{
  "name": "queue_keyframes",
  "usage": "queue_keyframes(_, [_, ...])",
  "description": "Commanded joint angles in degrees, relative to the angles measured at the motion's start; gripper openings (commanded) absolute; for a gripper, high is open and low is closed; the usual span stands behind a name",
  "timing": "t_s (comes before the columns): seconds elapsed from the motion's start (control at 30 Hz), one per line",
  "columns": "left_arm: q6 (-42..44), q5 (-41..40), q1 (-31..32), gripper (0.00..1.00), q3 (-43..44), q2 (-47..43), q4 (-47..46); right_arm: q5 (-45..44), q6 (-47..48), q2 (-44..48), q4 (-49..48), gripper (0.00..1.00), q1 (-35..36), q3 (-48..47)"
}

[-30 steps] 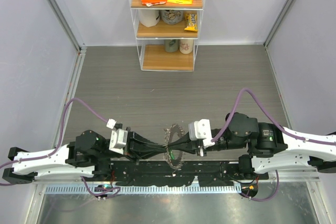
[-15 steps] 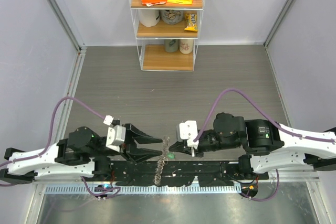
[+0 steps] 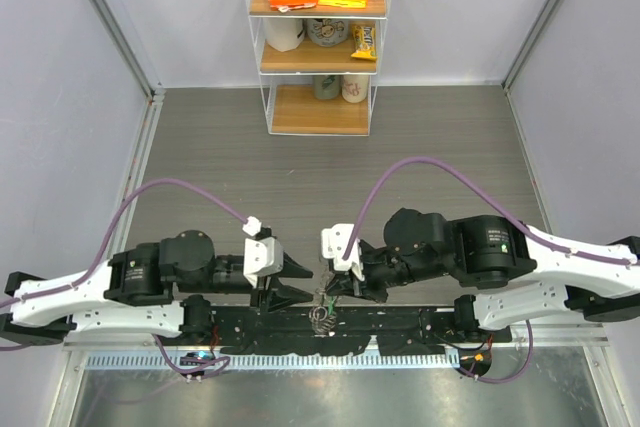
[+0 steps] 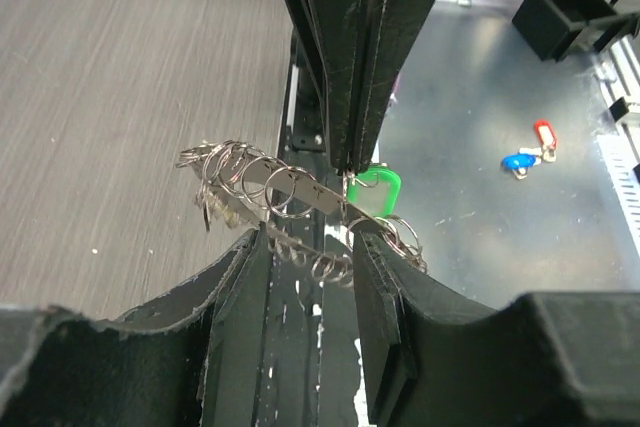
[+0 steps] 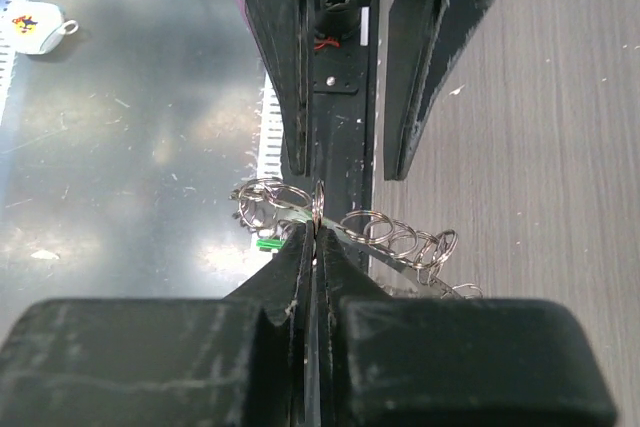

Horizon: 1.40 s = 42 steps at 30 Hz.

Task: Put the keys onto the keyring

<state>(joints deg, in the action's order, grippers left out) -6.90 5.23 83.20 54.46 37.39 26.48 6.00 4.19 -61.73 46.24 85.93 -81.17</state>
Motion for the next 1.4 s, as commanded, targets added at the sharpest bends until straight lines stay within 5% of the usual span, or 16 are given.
queue_keyframes(0.0, [1.53,1.18,-0.05,0.44,3.63,1.81,3.84,1.91,-2.43,-1.37,1.66,0.06,0.29,-4.44])
queue_keyframes(0.7, [2.68,4.52,-0.05,0.43,8.12,6.65,7.44,-1.87,-5.68,-7.08,3.59,0.05,0.2,-9.27])
queue_keyframes(1.37, [4.0,3.47,-0.05,0.21,10.23,9.29,9.65,-1.69,-5.24,-7.7,2.19,0.05,0.11,-8.92])
